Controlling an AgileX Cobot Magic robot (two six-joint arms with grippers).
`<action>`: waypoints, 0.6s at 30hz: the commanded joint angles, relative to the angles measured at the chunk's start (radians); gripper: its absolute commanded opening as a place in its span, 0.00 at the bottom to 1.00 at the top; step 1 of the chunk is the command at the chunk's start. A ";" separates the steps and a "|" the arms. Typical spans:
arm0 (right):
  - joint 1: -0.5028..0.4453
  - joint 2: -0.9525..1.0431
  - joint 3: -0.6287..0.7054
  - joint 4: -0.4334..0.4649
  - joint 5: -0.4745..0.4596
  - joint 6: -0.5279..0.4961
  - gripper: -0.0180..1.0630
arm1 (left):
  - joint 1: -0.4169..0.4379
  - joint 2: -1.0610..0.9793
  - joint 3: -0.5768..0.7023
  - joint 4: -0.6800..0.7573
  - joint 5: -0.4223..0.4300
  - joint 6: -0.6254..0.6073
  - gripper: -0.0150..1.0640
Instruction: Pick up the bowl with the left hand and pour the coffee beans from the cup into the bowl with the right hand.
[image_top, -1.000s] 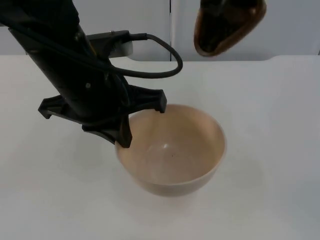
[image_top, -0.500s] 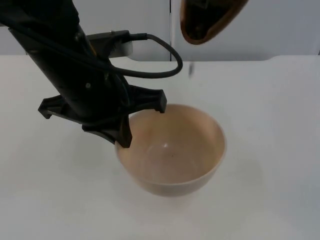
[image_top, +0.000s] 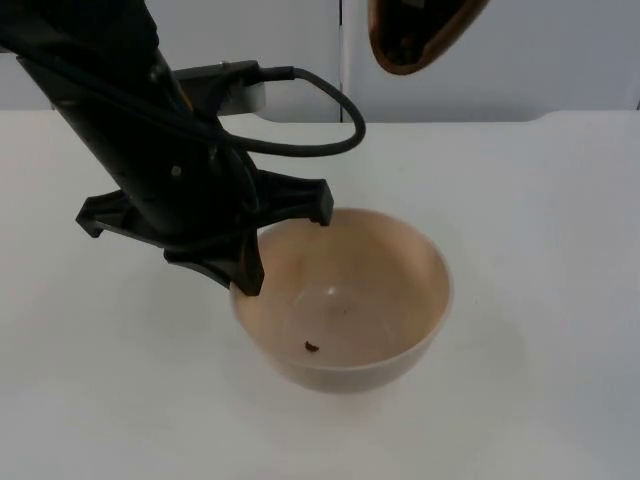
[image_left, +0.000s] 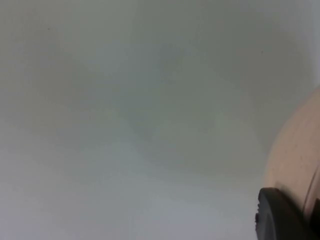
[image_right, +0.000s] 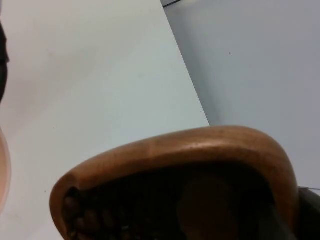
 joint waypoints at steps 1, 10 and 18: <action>0.007 -0.009 0.004 -0.012 -0.004 -0.009 0.02 | -0.004 -0.014 -0.003 0.008 -0.006 -0.004 0.01; 0.033 -0.009 0.156 -0.193 -0.004 0.146 0.02 | -0.004 -0.014 -0.003 0.008 -0.010 -0.004 0.01; 0.081 -0.009 0.172 -0.213 -0.008 0.163 0.02 | -0.004 -0.014 -0.003 0.008 -0.010 -0.004 0.01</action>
